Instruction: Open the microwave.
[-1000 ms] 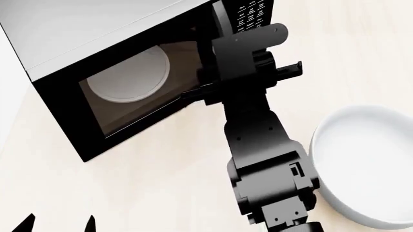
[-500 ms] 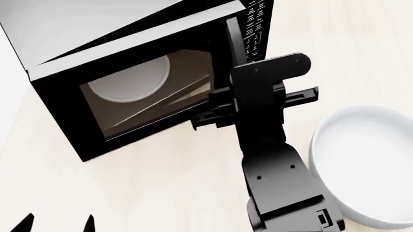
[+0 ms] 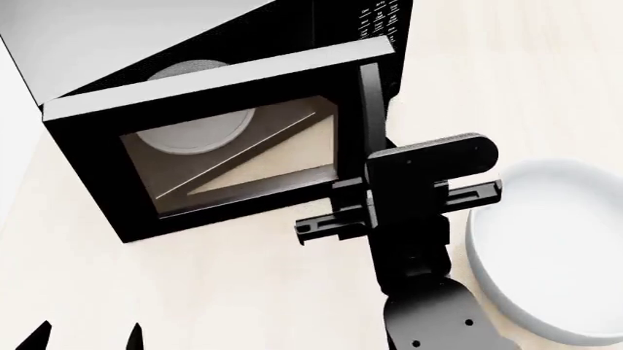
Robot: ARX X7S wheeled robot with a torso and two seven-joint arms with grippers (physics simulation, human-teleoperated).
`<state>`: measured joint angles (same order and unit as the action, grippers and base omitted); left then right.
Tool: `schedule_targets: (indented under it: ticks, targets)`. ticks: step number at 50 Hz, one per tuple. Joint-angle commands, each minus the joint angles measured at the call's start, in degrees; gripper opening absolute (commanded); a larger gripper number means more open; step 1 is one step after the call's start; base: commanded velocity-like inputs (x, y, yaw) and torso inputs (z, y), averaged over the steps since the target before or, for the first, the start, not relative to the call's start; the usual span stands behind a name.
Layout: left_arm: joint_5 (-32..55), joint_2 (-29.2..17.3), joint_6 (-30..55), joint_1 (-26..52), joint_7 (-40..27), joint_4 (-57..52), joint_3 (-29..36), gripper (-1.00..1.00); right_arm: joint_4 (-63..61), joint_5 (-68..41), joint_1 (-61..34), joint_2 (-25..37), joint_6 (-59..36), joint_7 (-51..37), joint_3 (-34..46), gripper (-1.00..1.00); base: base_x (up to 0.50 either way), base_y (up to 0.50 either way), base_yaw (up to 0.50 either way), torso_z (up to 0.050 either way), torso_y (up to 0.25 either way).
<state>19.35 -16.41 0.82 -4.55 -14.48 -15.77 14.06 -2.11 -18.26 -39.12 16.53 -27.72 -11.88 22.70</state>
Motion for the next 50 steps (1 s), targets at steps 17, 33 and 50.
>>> schedule_targets:
  ticks: [17, 33, 50]
  targets:
    - [0.8, -0.6, -0.1, -0.2, -0.7, -0.7, 0.1, 1.00, -19.7, -4.6, 7.8, 4.3, -5.0, -3.1, -1.2, -1.00, 0.00, 0.00, 0.00, 0.000, 0.003]
    - [0.9, -0.7, -0.3, 0.0, -0.9, -0.3, 0.4, 1.00, -21.0, -4.8, 9.9, 4.8, -4.0, -3.4, -0.9, -1.00, 0.00, 0.00, 0.00, 0.001, 0.004]
    - [1.1, -1.1, -0.4, 0.0, -1.4, -0.8, 0.4, 1.00, -20.2, -5.1, 9.5, 4.4, -3.8, -3.4, -0.5, 1.00, 0.00, 0.00, 0.00, 0.001, 0.002]
